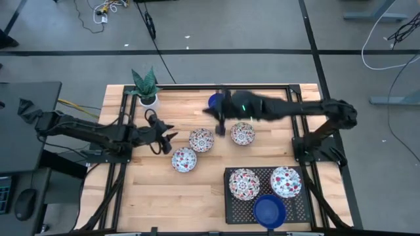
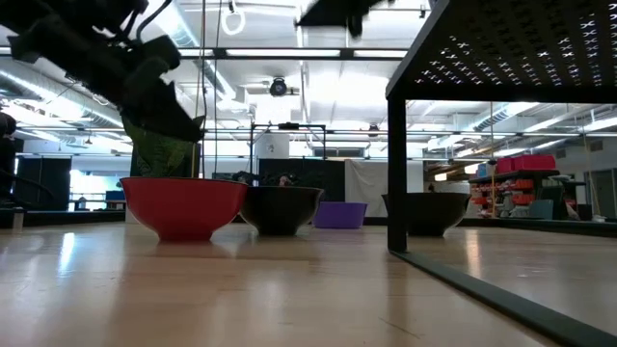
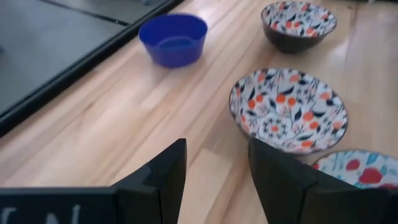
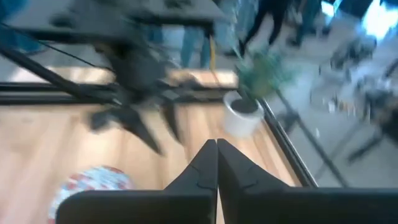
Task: Pick & Place Mini bowls
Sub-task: Stack the blue bowl on top of the stacked blue bowl on the shelf
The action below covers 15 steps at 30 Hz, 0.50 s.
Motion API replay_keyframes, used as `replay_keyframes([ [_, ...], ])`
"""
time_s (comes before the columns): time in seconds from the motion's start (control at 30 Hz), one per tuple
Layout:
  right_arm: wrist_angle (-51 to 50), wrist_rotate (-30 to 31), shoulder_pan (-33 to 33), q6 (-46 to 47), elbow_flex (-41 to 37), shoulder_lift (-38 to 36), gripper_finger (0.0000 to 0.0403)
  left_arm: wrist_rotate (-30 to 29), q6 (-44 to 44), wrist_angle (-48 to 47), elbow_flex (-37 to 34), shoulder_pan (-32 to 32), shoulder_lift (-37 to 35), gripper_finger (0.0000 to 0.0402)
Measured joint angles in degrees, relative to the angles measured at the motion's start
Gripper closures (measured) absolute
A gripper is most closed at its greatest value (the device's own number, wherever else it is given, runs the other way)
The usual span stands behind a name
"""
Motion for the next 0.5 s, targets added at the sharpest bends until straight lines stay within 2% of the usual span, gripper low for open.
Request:
replay_keyframes([
  [0.1,-2.60,-6.51,-6.63,1.14,0.00,2.71,0.0384,0.02,-0.02,0.13,-0.97,0.00,0.08,0.0225],
  [0.2,-5.68,-9.73,-10.30,1.25,0.00,6.18,0.0350,0.02,-0.02,0.29,-1.06,0.00,0.13,0.0225],
  [0.37,-9.30,-10.35,-12.00,-0.99,0.00,10.70,0.0286,0.02,0.01,0.50,-1.06,0.00,0.13,0.0225],
  [0.5,-10.30,-8.79,-11.97,-2.46,0.00,13.84,0.0250,0.07,-0.01,0.56,-1.06,0.00,0.13,0.0225],
])
